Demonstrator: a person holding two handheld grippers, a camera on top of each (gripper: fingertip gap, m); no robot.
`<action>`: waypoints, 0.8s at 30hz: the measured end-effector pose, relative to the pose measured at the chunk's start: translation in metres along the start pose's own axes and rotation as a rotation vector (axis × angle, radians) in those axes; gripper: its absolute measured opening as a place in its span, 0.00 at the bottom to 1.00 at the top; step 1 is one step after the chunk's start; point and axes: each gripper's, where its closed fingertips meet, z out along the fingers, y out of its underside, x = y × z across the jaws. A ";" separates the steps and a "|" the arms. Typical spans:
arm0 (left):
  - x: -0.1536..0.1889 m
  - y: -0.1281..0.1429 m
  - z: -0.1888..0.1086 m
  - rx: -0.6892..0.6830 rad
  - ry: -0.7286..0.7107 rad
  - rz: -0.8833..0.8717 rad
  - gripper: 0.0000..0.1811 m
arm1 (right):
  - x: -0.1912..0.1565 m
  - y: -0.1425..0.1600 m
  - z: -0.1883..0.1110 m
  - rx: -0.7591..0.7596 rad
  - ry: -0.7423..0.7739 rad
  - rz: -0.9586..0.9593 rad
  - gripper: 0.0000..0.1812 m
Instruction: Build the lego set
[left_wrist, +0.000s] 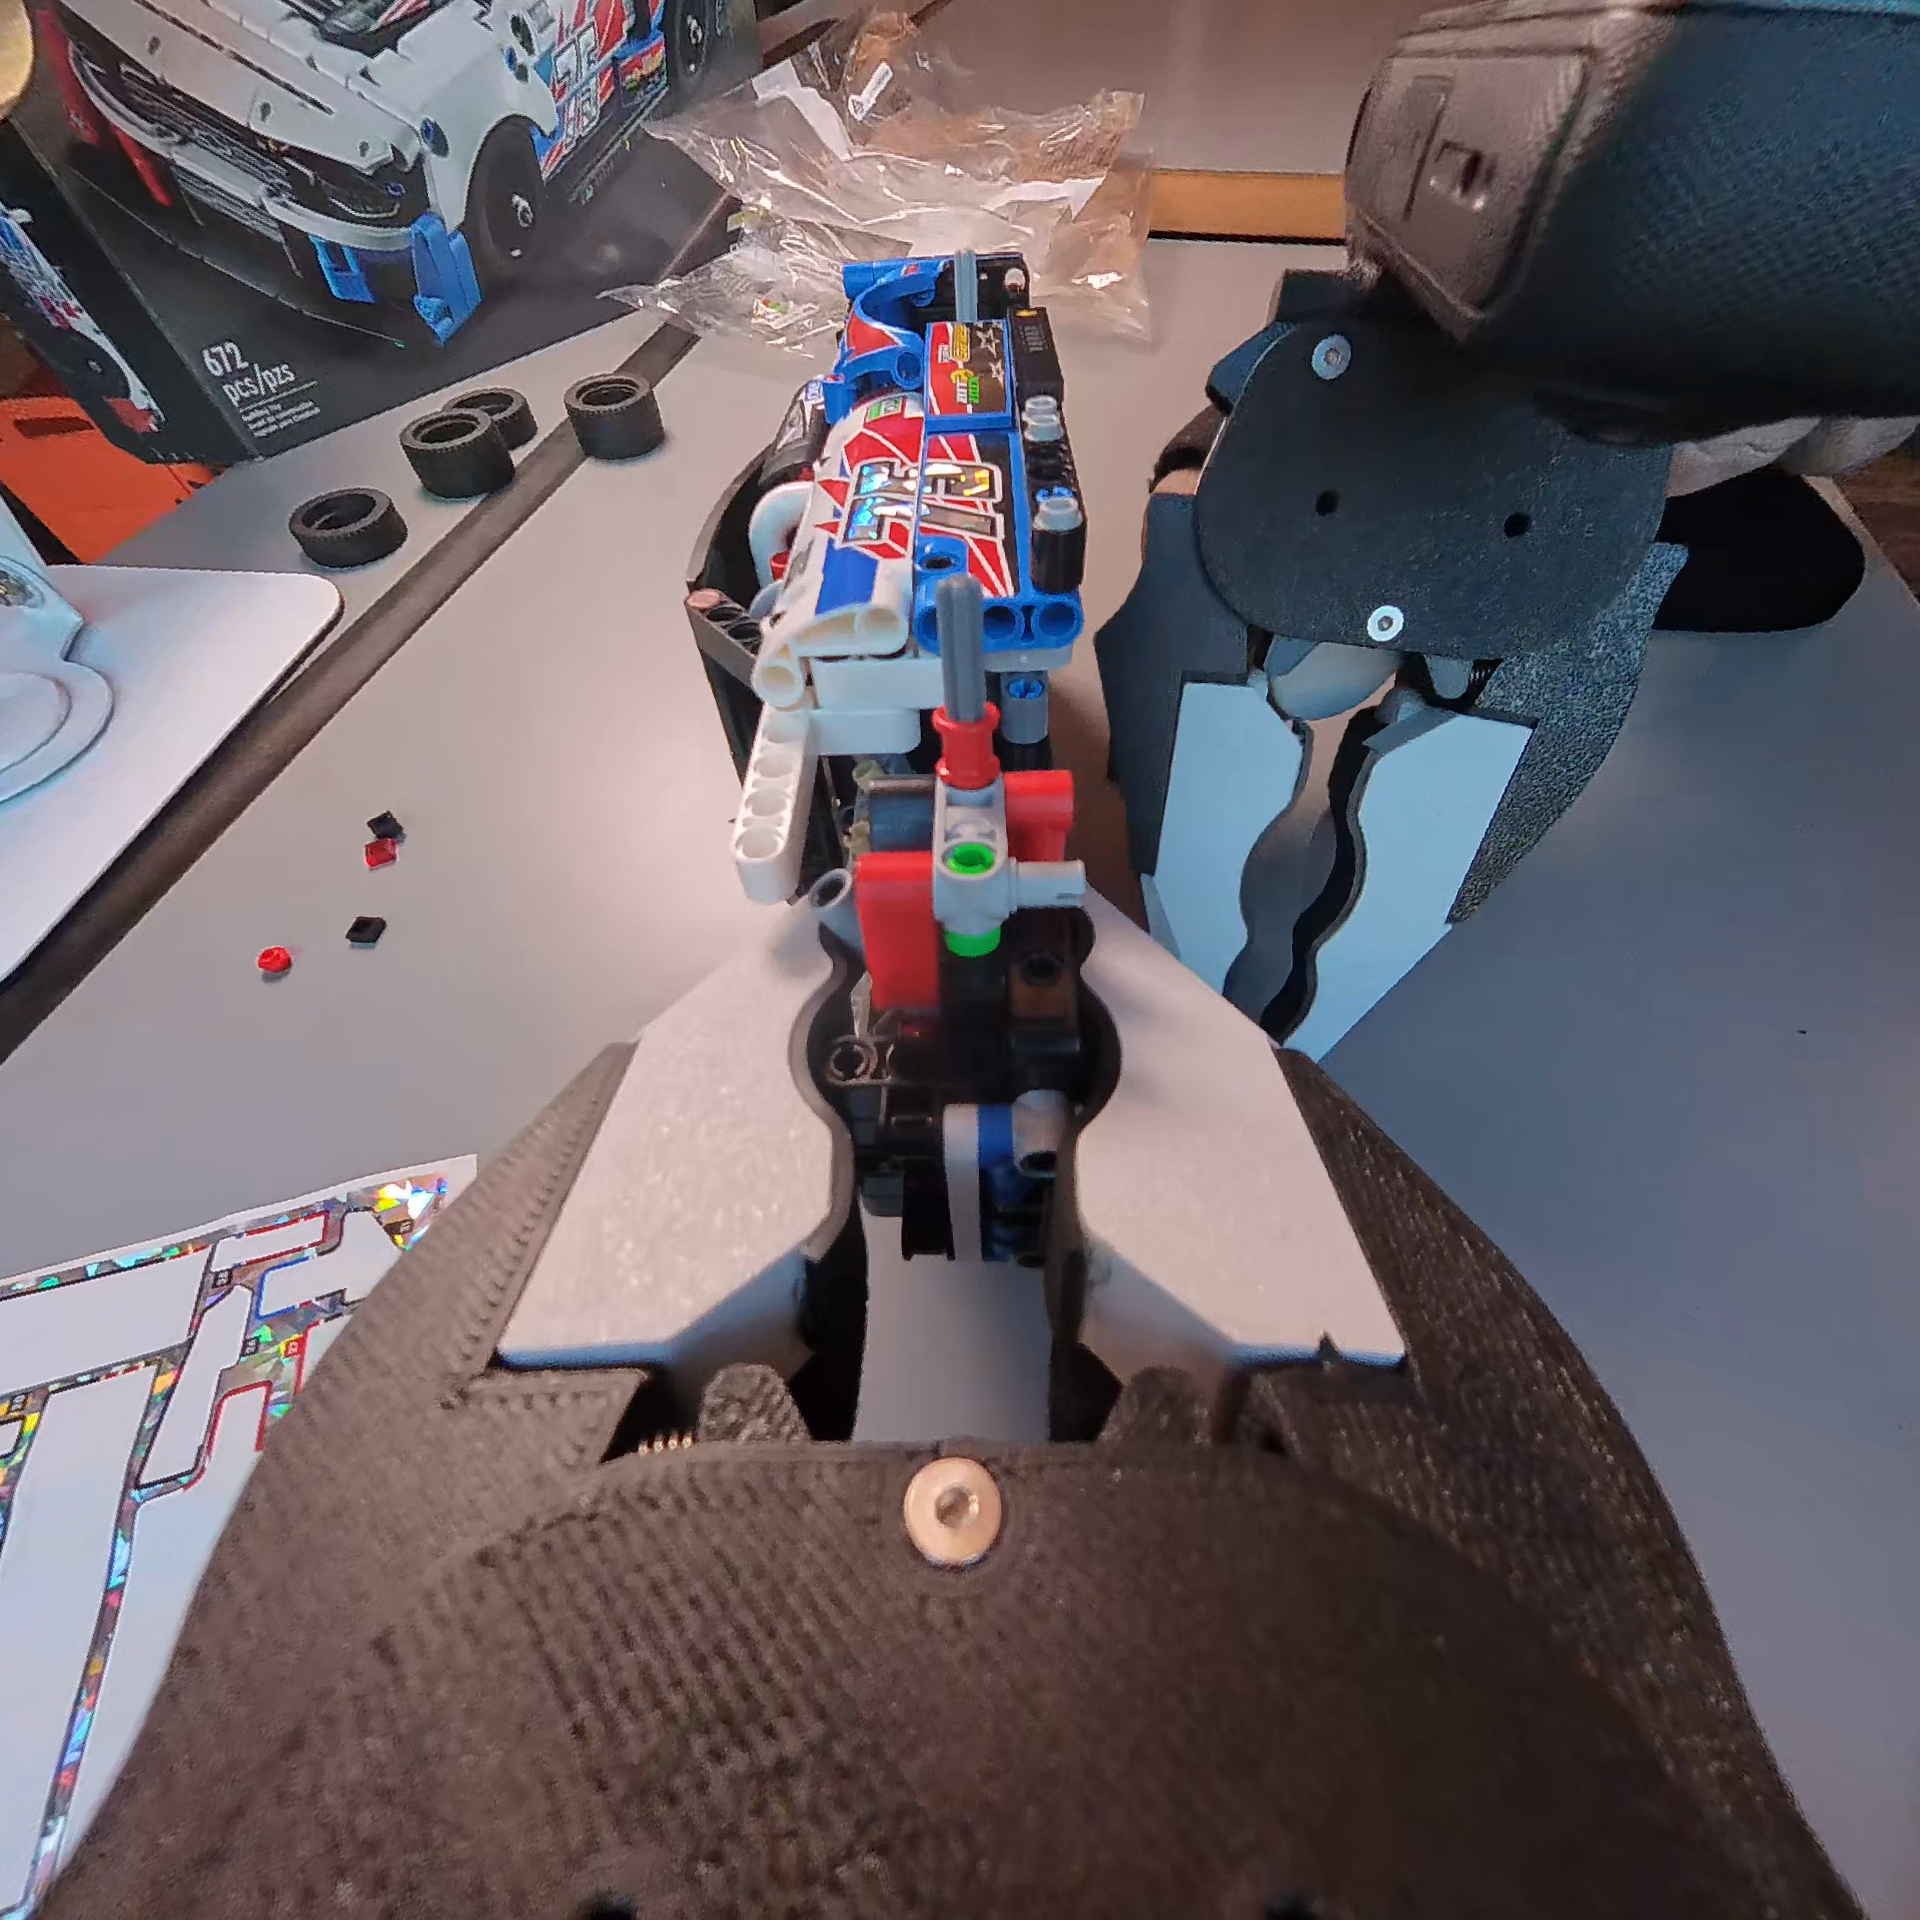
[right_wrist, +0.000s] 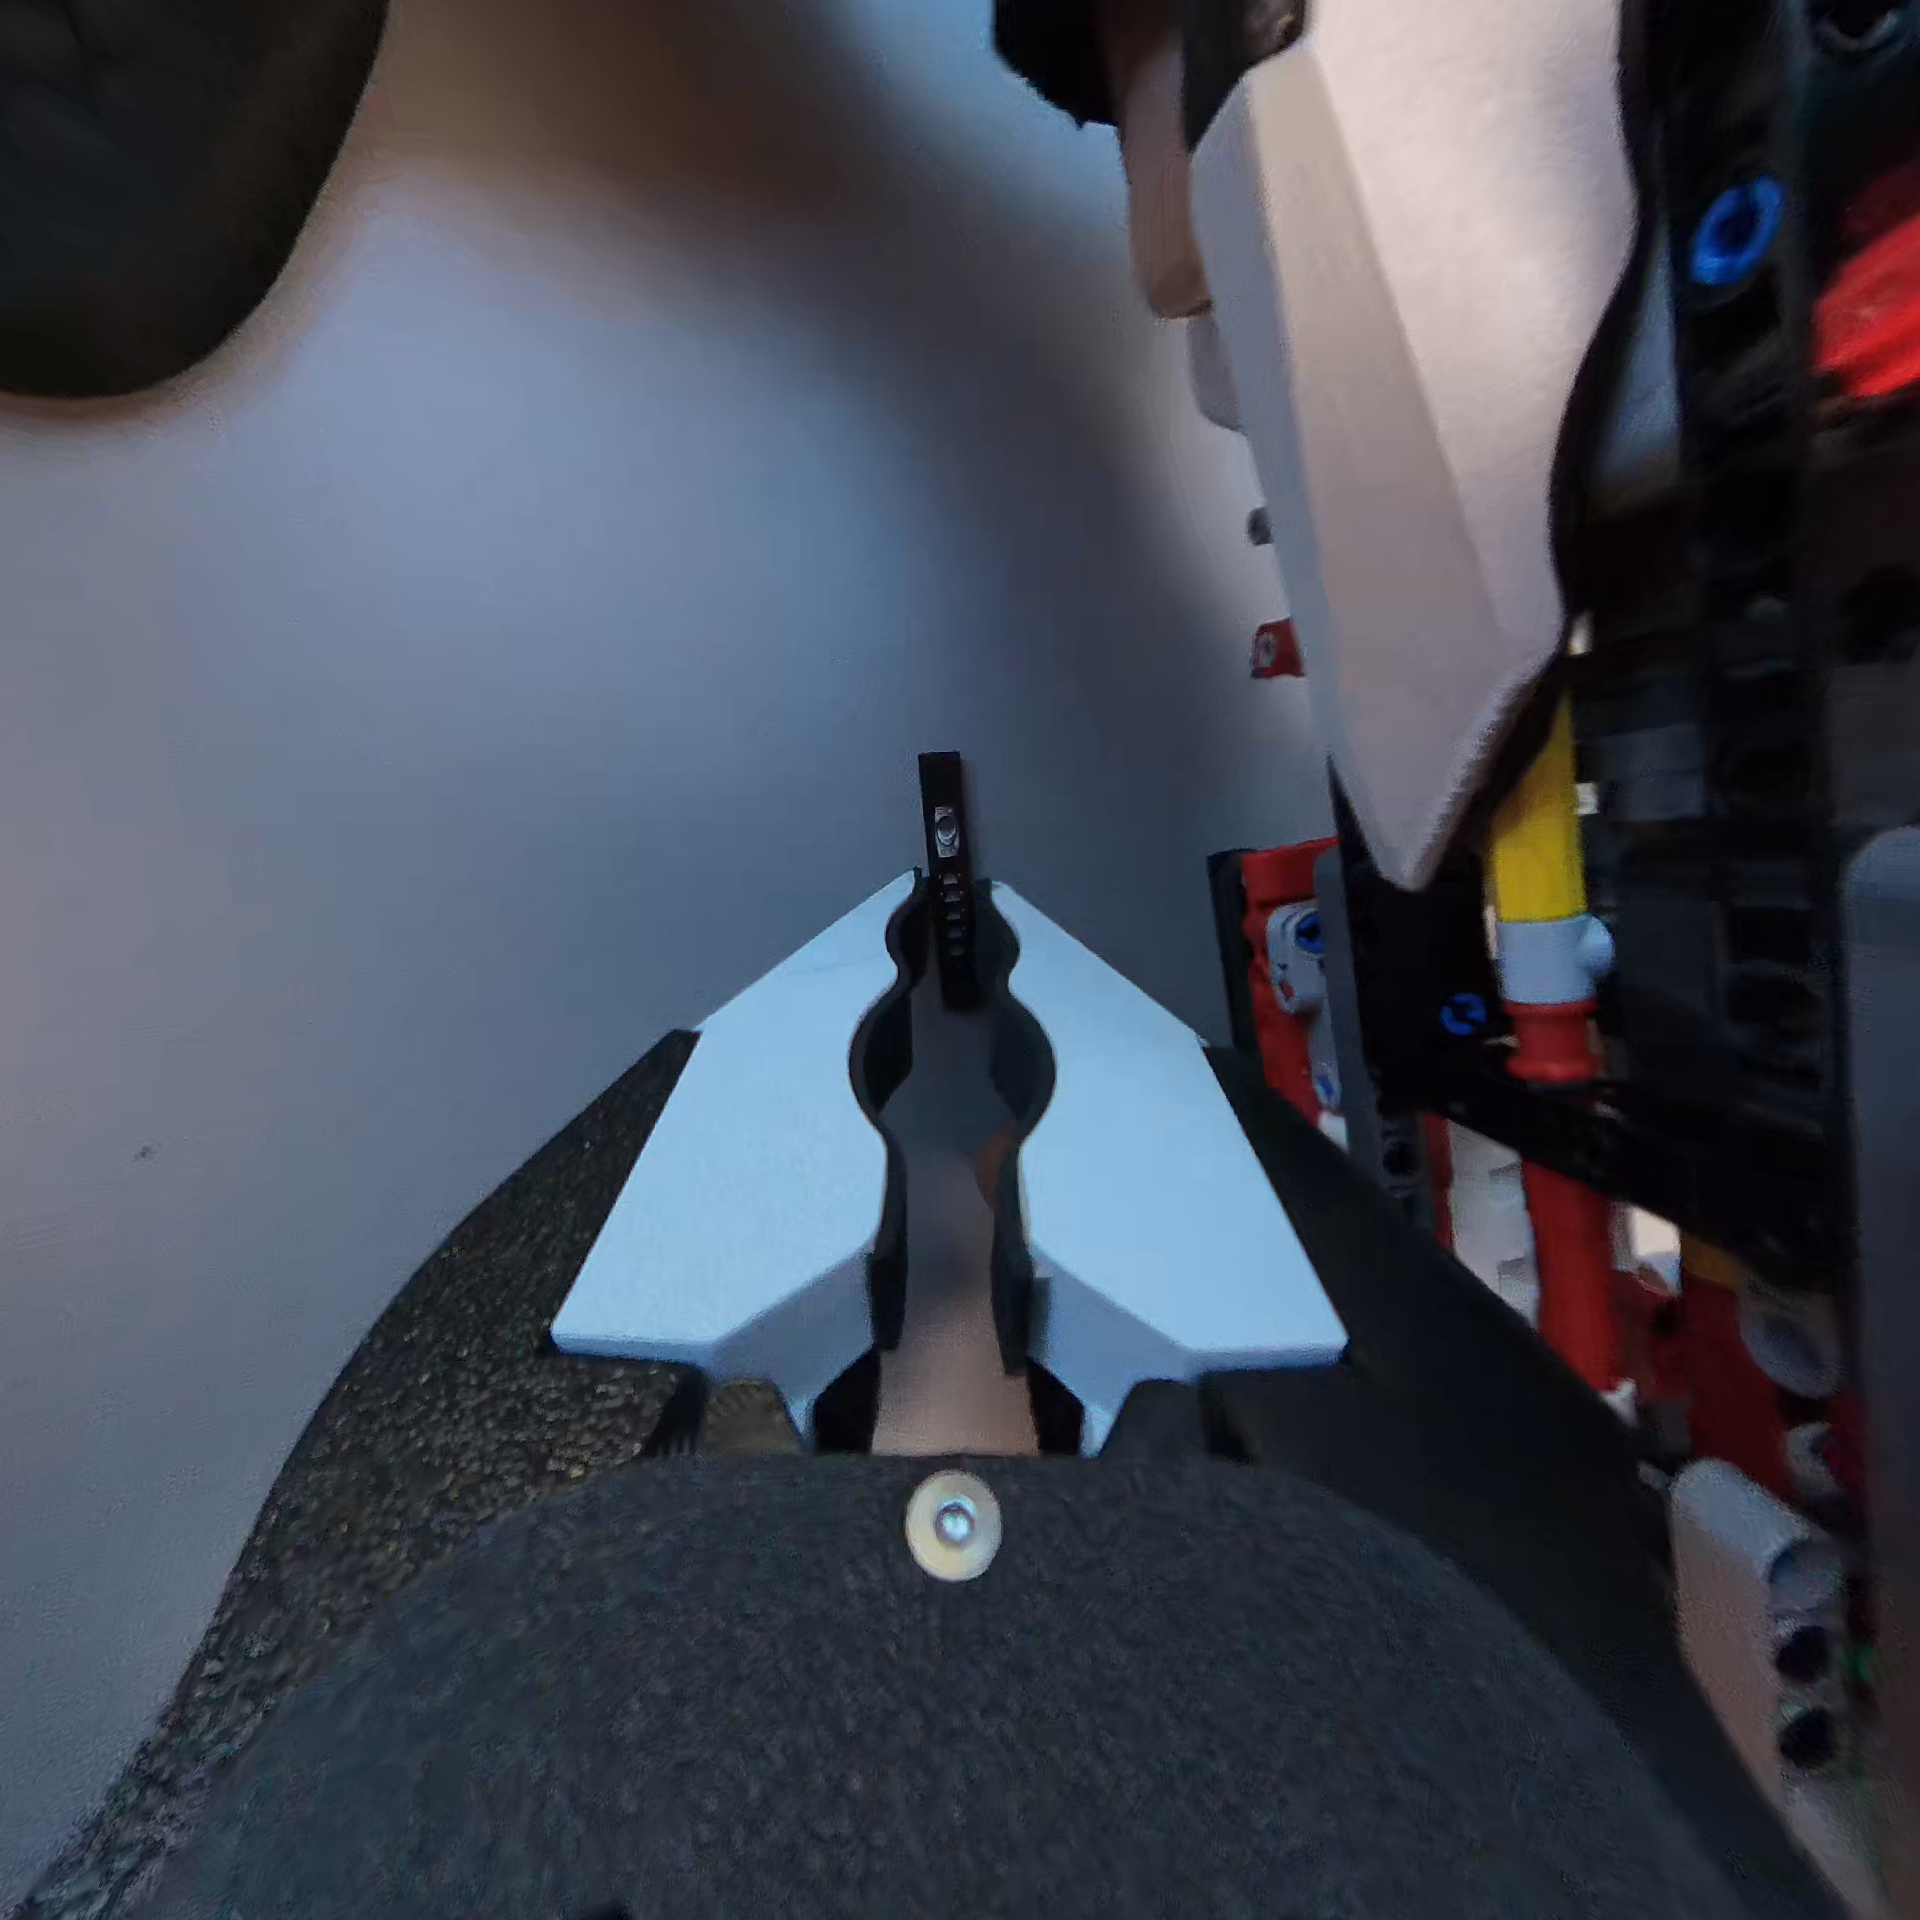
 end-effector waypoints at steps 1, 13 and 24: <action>0.001 0.000 0.000 0.003 0.000 -0.001 0.18 | -0.006 0.003 -0.002 -0.011 -0.019 -0.024 0.03; 0.040 0.001 -0.001 0.040 0.070 -0.028 0.18 | -0.014 -0.030 -0.167 0.209 0.055 -0.008 0.02; 0.050 0.005 -0.001 0.056 0.083 -0.023 0.18 | 0.011 -0.045 -0.138 0.100 0.009 -0.069 0.02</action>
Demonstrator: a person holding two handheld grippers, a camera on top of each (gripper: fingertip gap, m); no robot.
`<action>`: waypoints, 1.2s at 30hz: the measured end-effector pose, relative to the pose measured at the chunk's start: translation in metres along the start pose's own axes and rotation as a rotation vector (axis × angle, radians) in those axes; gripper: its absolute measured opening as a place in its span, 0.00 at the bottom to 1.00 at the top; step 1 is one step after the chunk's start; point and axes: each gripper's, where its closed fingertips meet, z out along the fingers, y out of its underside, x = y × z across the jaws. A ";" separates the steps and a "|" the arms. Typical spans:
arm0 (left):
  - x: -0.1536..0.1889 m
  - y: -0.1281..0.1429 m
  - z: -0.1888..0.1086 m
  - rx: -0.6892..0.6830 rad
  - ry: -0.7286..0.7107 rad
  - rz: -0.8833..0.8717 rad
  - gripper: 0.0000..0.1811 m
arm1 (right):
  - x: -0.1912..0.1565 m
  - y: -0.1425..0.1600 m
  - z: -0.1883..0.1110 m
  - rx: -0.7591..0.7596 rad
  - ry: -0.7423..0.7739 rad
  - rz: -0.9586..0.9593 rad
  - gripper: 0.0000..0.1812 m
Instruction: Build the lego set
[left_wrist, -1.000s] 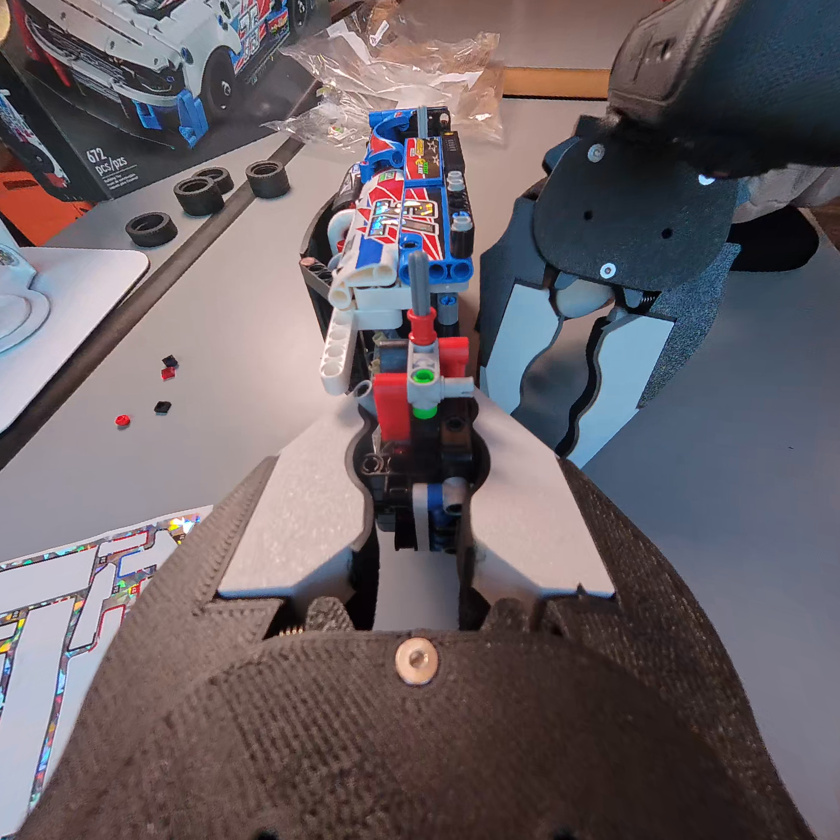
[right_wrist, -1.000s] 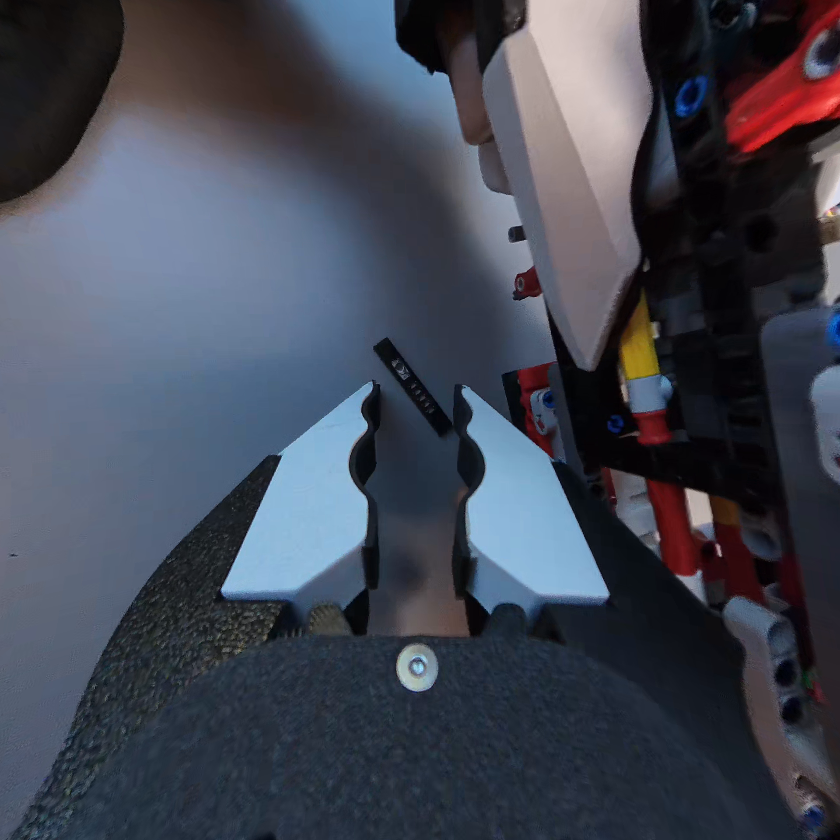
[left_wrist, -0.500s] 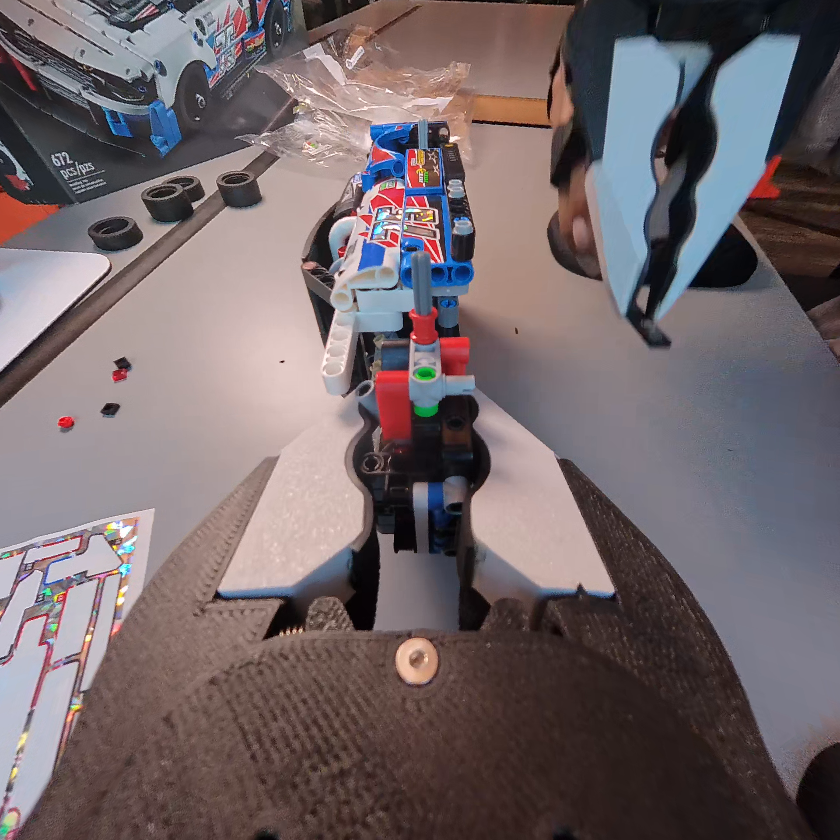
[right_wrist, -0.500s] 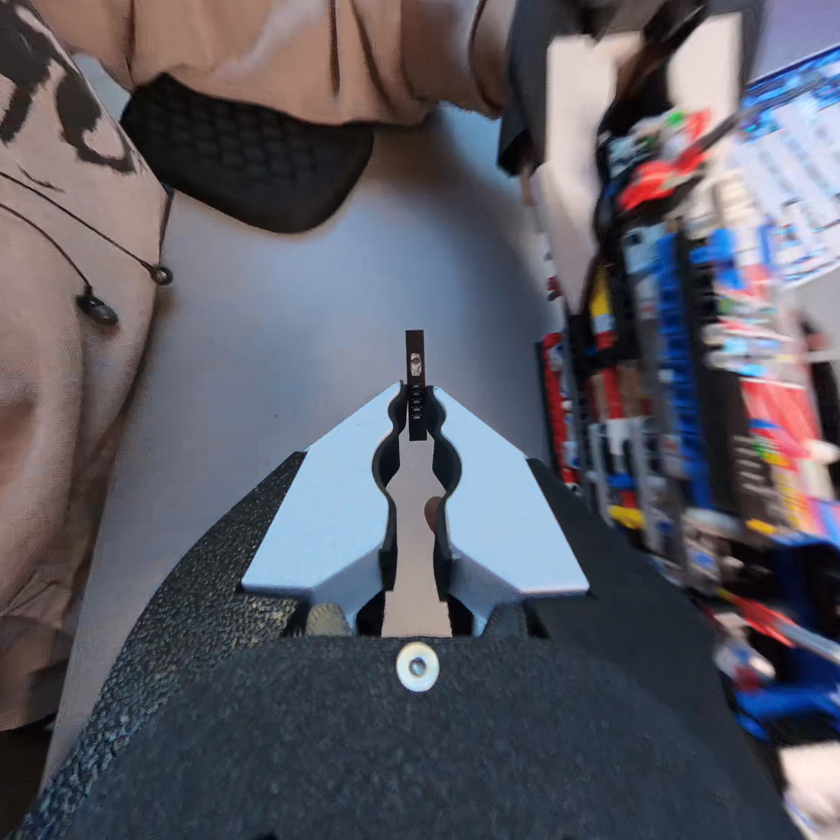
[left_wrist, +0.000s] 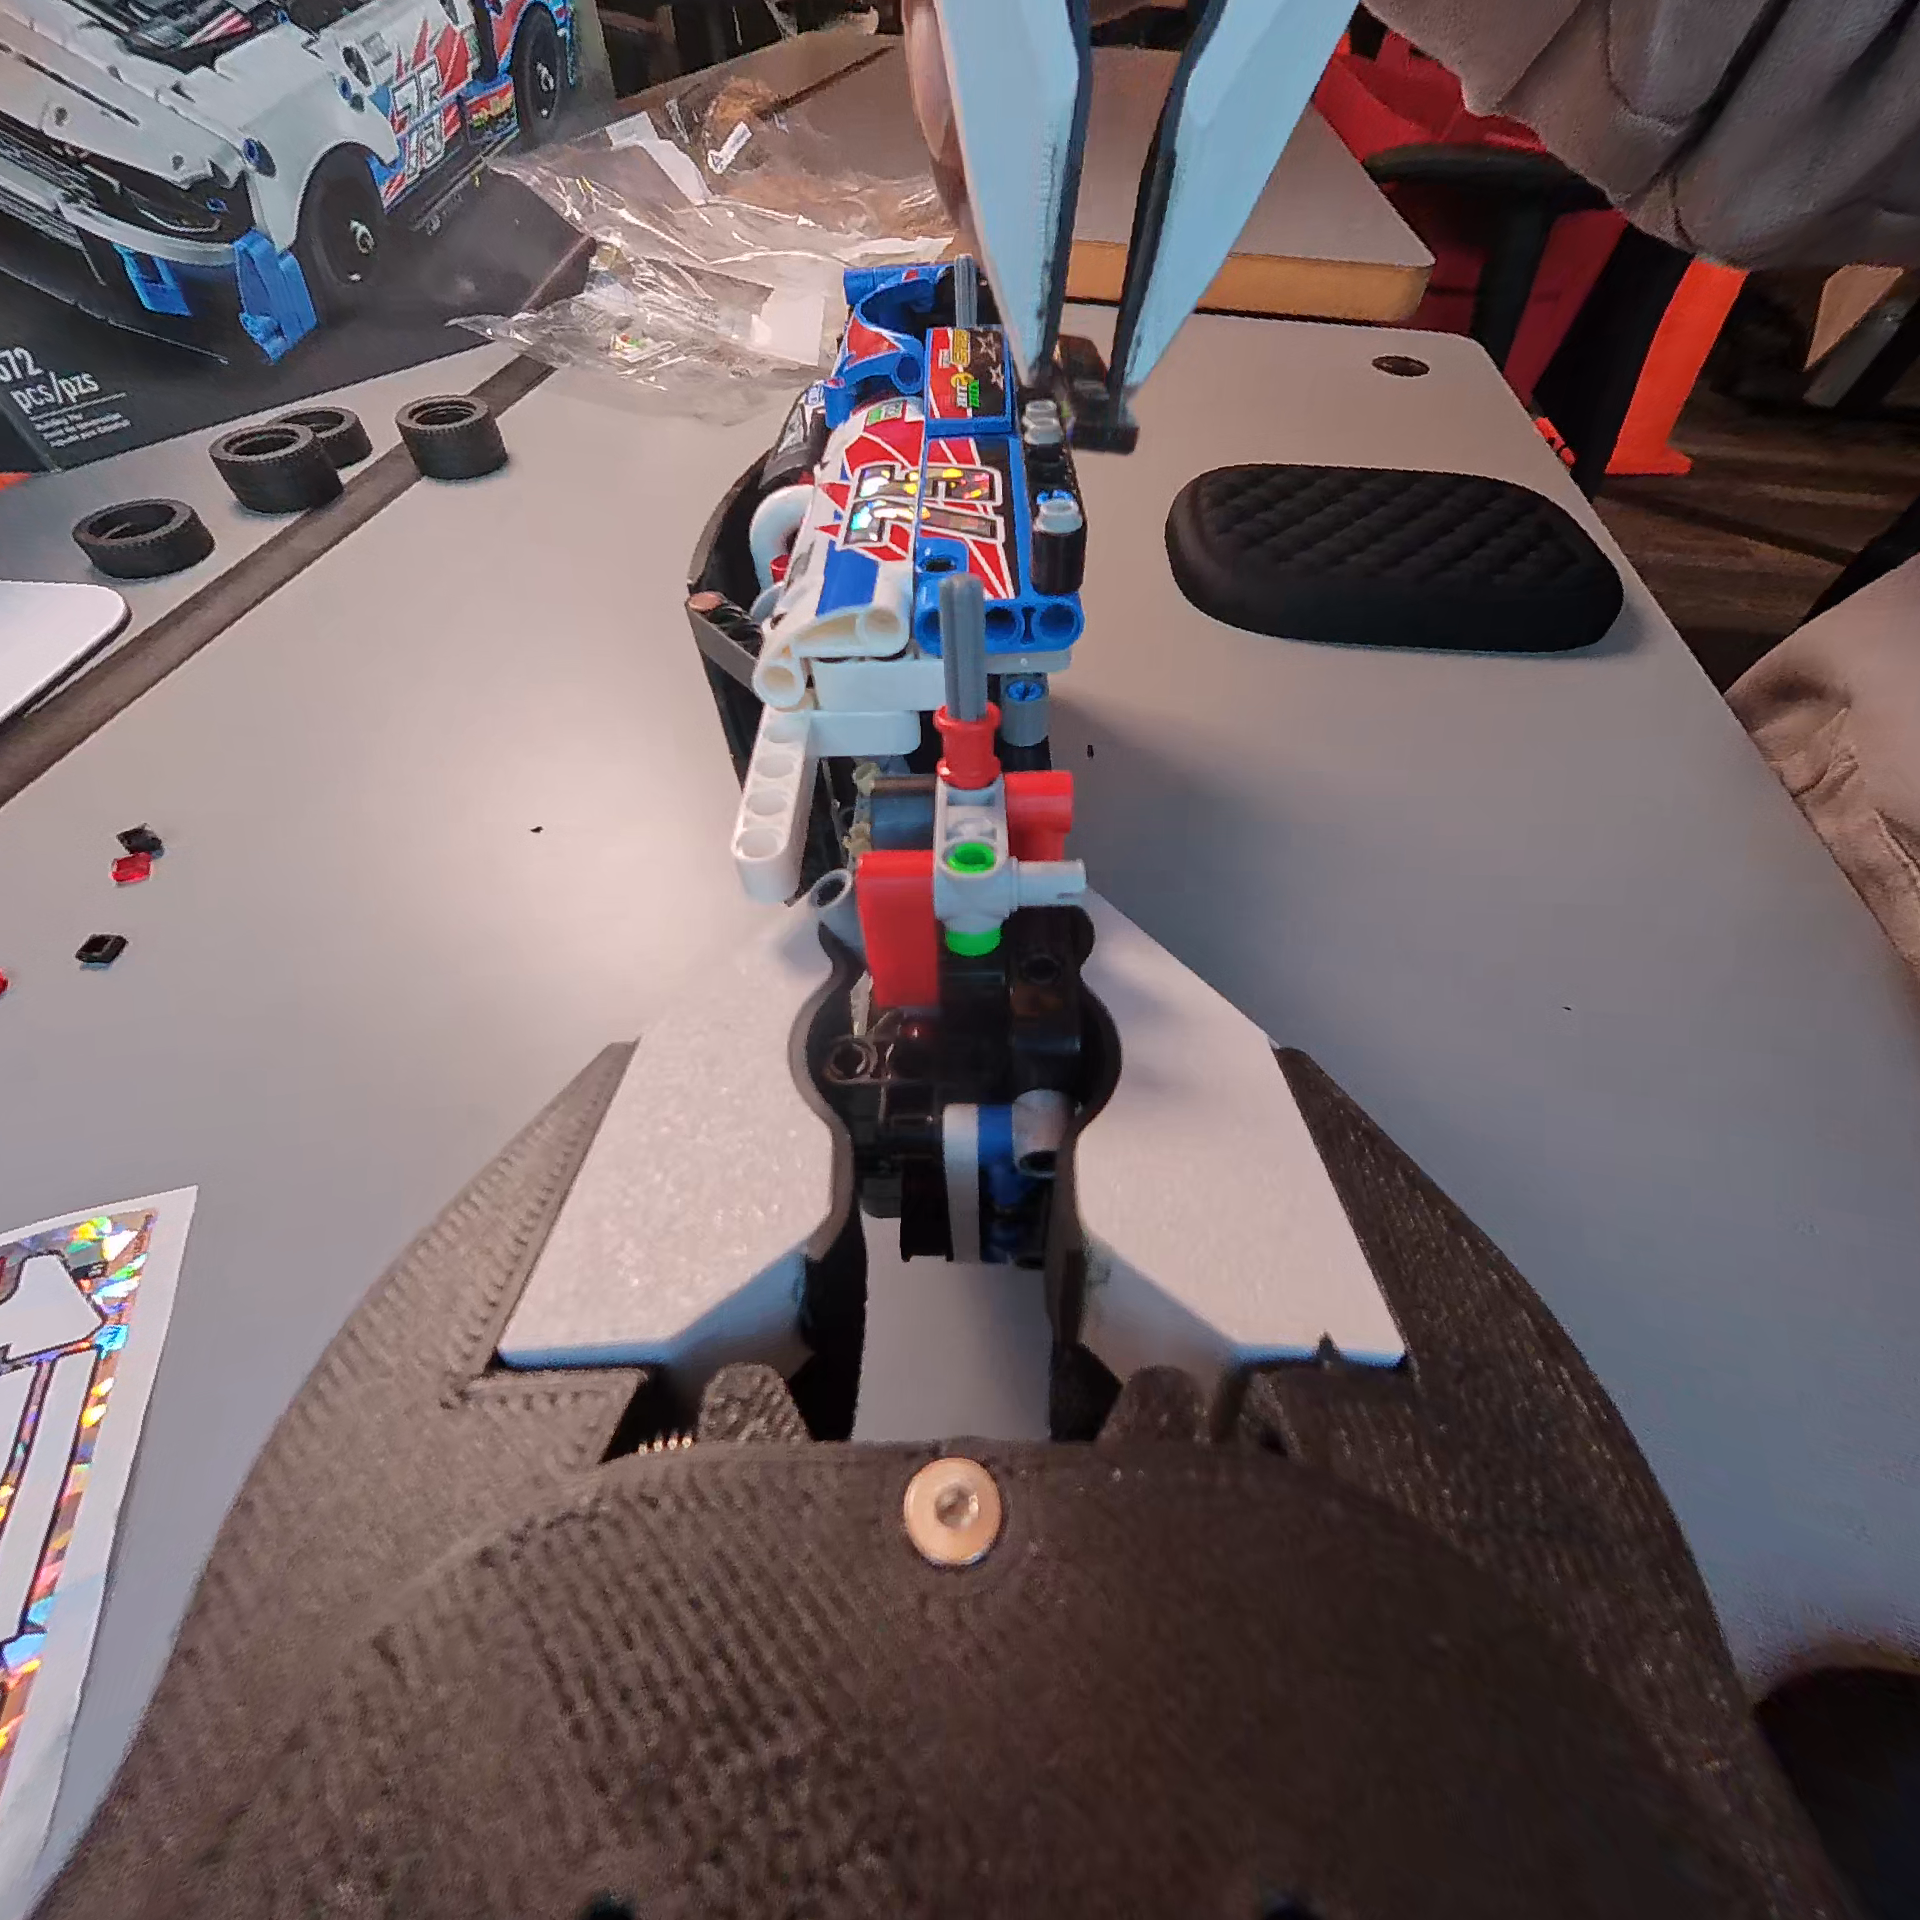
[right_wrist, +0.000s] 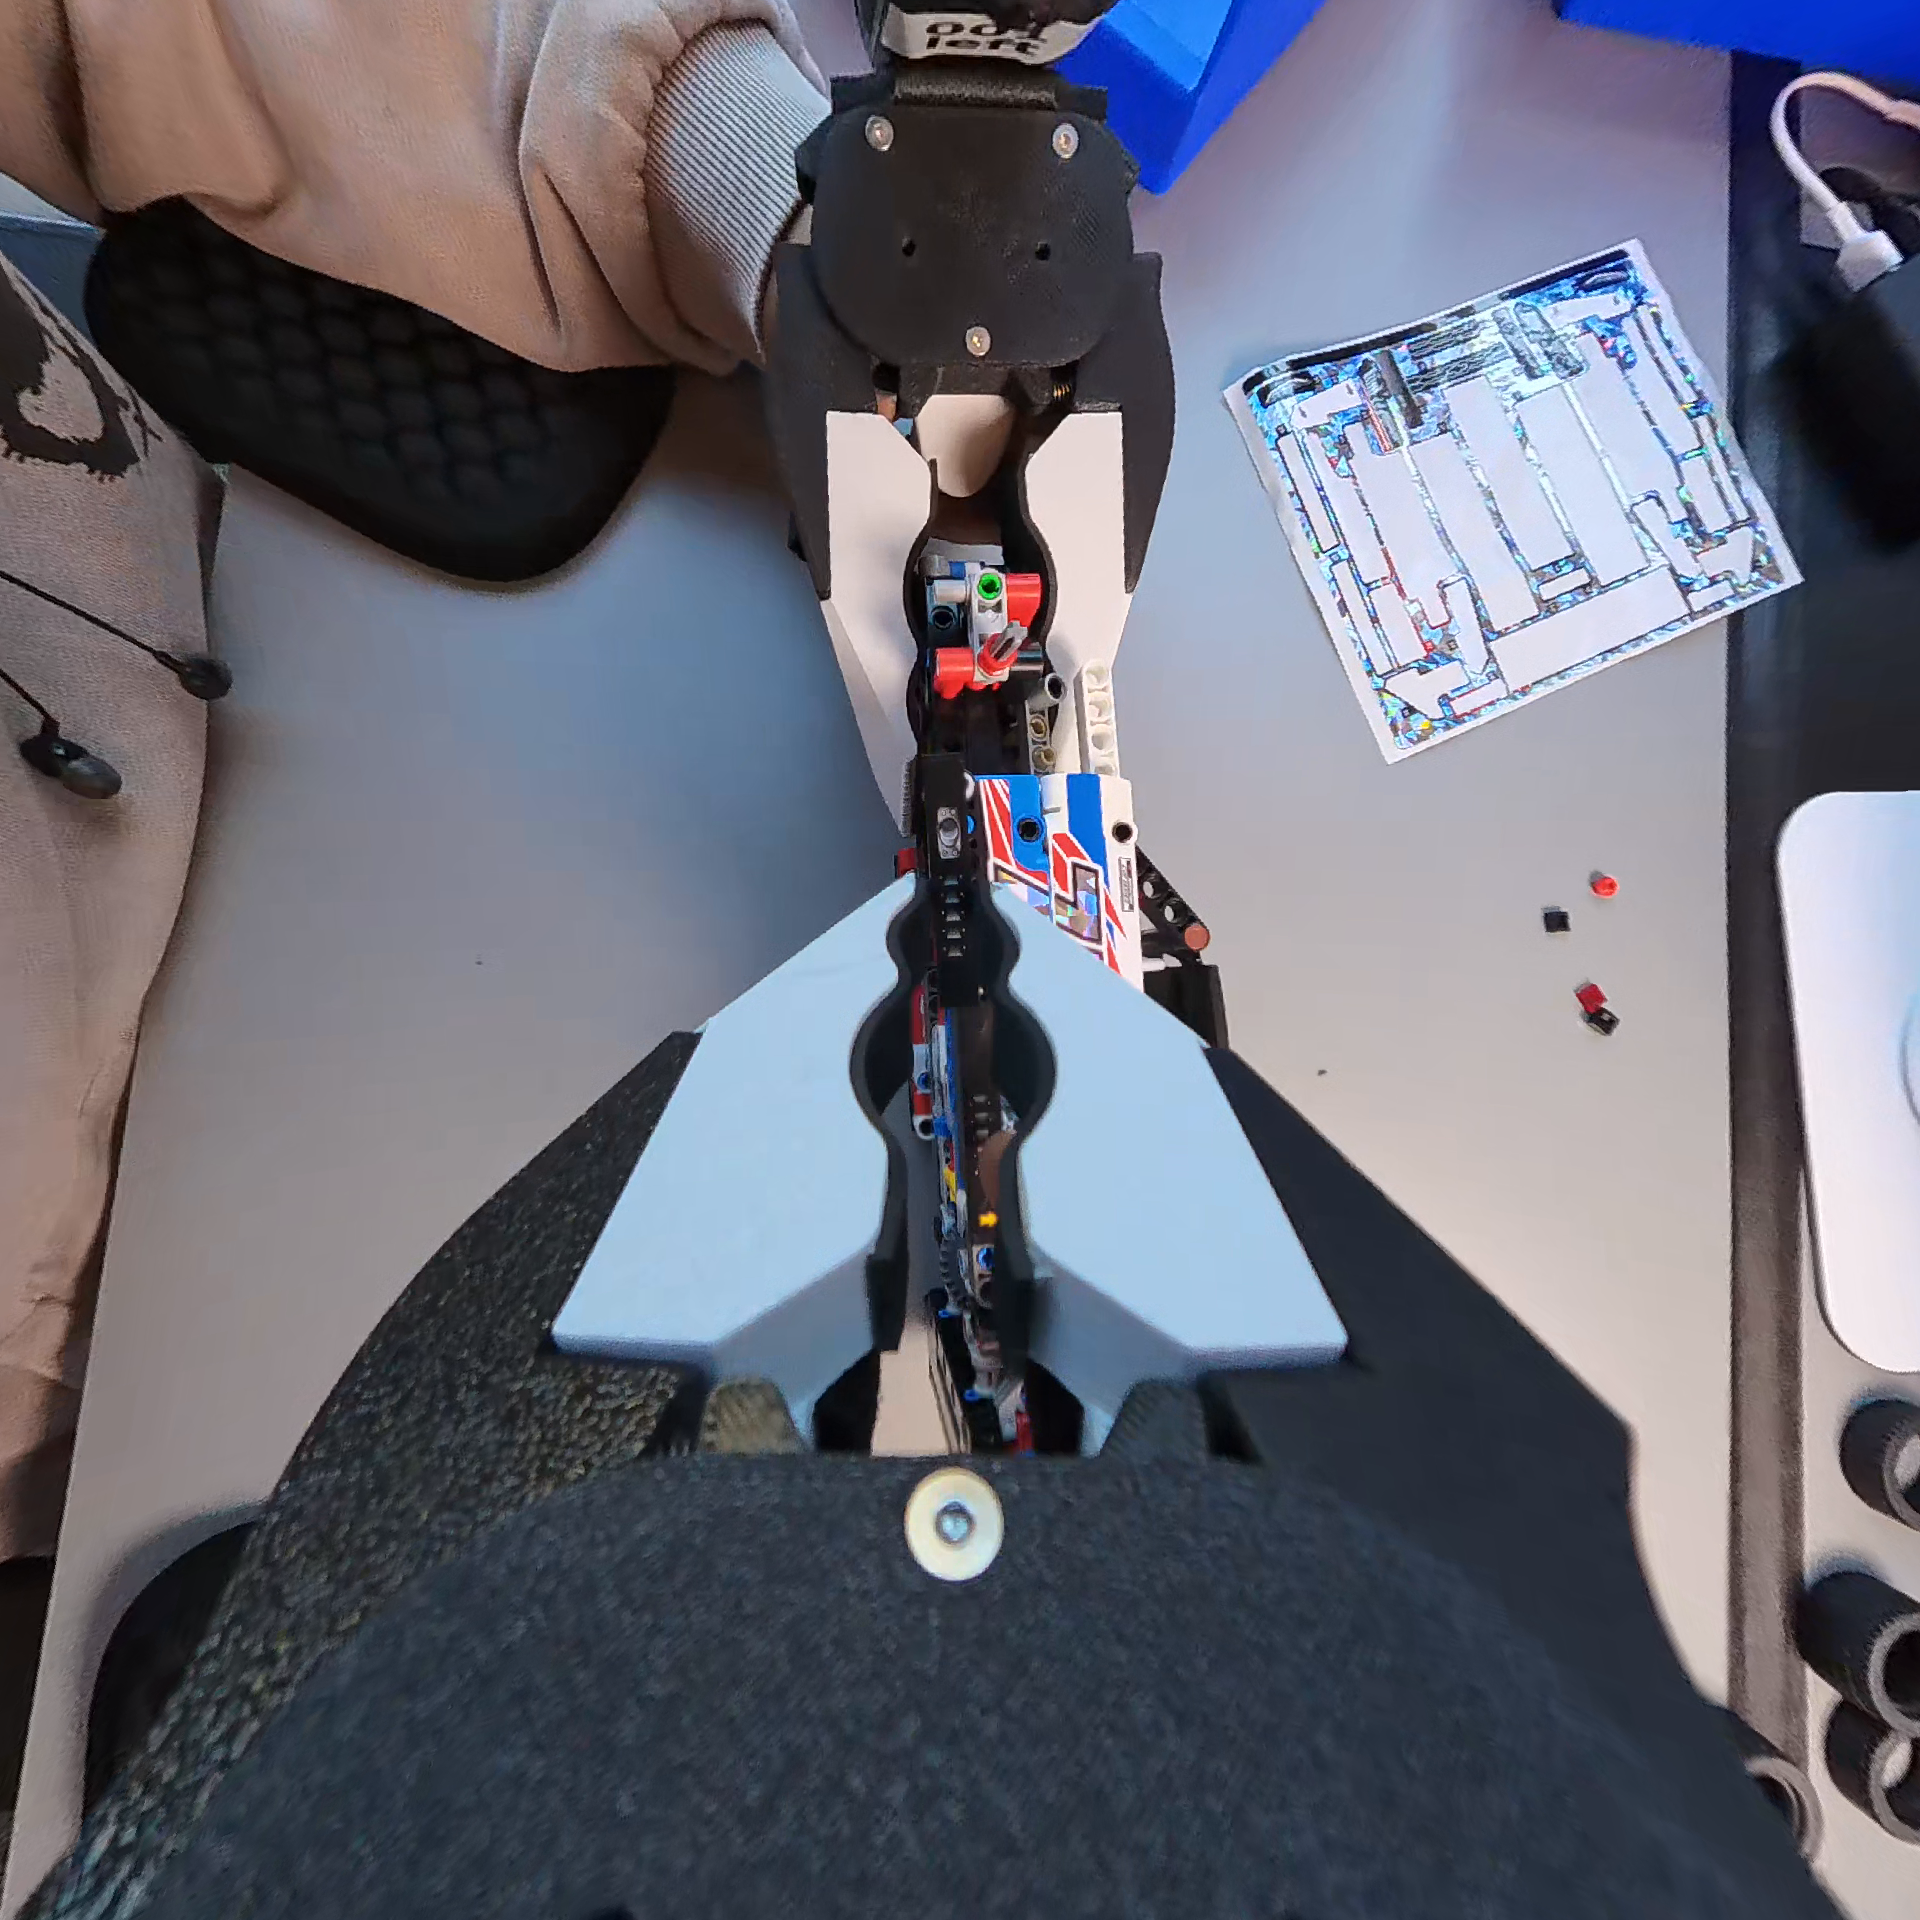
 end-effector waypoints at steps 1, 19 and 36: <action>0.000 0.000 0.000 0.002 0.002 -0.001 0.18 | 0.001 0.001 0.002 0.000 -0.002 0.003 0.02; -0.001 0.007 0.001 -0.003 0.013 -0.006 0.18 | 0.004 0.004 0.012 -0.066 -0.048 0.021 0.02; -0.003 0.008 0.004 0.019 -0.007 -0.020 0.20 | 0.006 0.005 0.015 -0.066 -0.031 0.005 0.02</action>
